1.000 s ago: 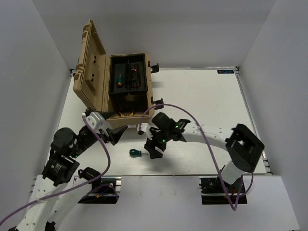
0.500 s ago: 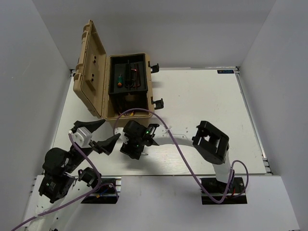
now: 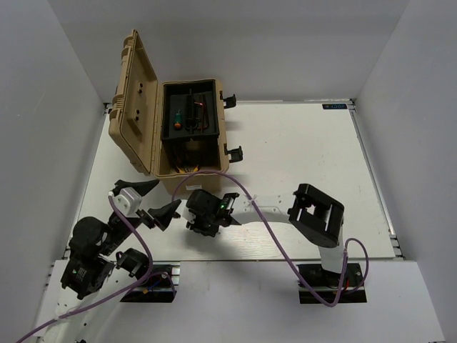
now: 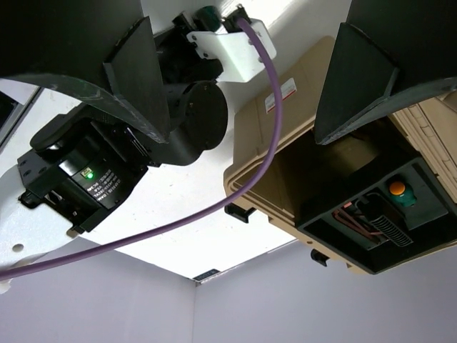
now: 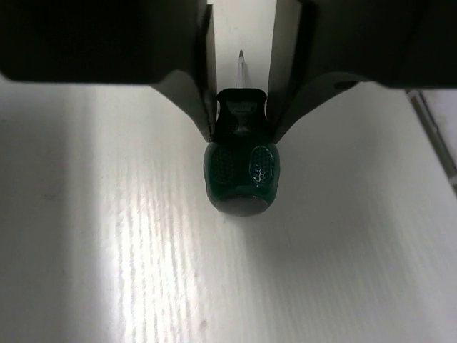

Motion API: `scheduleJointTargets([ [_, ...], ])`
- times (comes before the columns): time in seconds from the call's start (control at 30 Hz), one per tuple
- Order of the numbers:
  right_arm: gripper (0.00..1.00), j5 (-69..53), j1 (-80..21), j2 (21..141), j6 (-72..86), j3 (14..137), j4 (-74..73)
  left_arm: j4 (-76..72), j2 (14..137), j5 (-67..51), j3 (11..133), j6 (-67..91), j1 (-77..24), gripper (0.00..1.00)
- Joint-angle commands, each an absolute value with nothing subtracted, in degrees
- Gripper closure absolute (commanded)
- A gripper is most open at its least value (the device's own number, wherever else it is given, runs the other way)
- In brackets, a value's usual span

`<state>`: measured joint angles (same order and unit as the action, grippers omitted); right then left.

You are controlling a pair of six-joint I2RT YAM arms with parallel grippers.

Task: Sort the tools into containers

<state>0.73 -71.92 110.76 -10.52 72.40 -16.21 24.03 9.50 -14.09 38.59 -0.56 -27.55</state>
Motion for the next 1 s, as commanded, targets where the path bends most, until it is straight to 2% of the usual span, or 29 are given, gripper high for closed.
scheduleJointTargets([
  [0.0,1.00,-6.0,-71.6,108.9,-12.5,72.6,-22.5,24.3,8.9,-12.4,38.3,-0.1,-27.4,0.08],
  [0.03,1.00,-8.8,-71.5,107.0,-13.5,73.6,-26.8,24.3,7.9,-12.4,38.3,-0.1,-27.4,0.08],
  [0.07,1.00,-18.2,-71.5,106.4,-16.4,77.7,-29.6,24.3,7.4,-11.8,38.3,-0.1,-27.4,0.08],
  [0.13,1.00,-26.9,-71.4,103.6,-19.1,80.8,-37.7,23.7,4.9,-11.1,36.9,-0.1,-27.4,0.08],
  [0.2,1.00,-30.1,-70.5,102.3,-20.6,88.0,-45.9,22.0,2.0,-9.8,36.1,-0.1,-27.4,0.06],
  [0.23,1.00,-30.8,-69.7,101.3,-20.7,92.2,-50.4,22.0,1.0,-8.8,35.5,0.4,-27.4,0.06],
  [0.4,1.00,-22.6,-65.7,101.0,-21.1,107.5,-54.6,19.7,-4.1,-7.9,33.7,0.4,-27.4,0.02],
  [0.53,1.00,-13.8,-60.7,102.6,-20.5,113.8,-51.4,19.2,-4.7,-7.3,33.7,0.4,-27.4,0.01],
  [0.67,1.00,-7.3,-55.9,106.6,-19.4,122.1,-40.3,18.0,-4.7,-7.3,32.5,0.4,-27.4,0.01],
  [0.73,1.00,-7.0,-53.7,109.3,-18.0,123.5,-36.3,18.0,-4.1,-6.8,32.5,0.4,-27.4,0.01],
  [0.9,1.00,-6.2,-50.5,121.9,-13.5,139.1,-22.8,18.5,-3.1,-5.0,32.5,0.4,-27.4,0.01],
  [0.97,1.00,-7.0,-49.4,123.8,-11.4,141.0,-18.0,18.5,-3.1,-4.3,32.5,0.4,-27.4,0.01],
])
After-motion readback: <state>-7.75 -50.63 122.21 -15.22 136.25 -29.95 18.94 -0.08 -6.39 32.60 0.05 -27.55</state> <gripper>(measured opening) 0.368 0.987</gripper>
